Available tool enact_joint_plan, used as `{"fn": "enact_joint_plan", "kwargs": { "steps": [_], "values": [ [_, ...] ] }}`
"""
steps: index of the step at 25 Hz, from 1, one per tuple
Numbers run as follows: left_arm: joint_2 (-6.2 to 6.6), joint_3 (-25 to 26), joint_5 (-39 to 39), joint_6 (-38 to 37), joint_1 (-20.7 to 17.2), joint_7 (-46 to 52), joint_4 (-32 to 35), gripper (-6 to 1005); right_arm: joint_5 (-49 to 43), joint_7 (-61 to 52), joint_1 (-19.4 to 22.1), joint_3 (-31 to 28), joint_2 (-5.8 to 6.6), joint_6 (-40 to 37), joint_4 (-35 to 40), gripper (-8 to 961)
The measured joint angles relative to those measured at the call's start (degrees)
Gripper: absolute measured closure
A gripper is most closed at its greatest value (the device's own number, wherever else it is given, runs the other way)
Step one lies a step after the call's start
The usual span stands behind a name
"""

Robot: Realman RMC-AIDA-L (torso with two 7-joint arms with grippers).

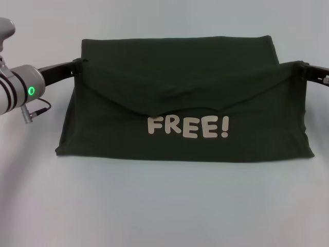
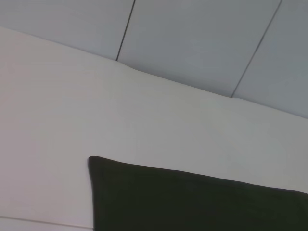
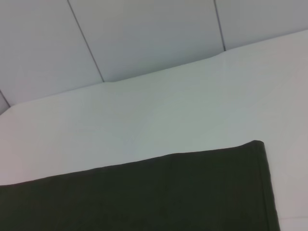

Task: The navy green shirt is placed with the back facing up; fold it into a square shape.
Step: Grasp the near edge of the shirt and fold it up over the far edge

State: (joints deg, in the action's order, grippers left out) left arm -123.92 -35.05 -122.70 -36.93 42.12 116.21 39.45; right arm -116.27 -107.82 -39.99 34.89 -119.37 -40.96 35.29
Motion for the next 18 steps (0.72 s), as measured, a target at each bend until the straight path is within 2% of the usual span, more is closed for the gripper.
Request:
{"fn": "enact_joint_plan", "kwargs": {
  "steps": [15, 18],
  "values": [
    [-0.21, -2.45, 3.73, 8.42, 1.86, 0.06, -4.17, 890, 2.66, 4.36, -1.21, 1.27, -0.27, 2.83, -2.16, 845],
    [-0.15, -2.32, 4.65, 9.14, 1.53, 0.08, -4.17, 887, 3.75, 4.26, -0.88, 0.97, -0.19, 2.40, -2.14, 715]
  ]
}}
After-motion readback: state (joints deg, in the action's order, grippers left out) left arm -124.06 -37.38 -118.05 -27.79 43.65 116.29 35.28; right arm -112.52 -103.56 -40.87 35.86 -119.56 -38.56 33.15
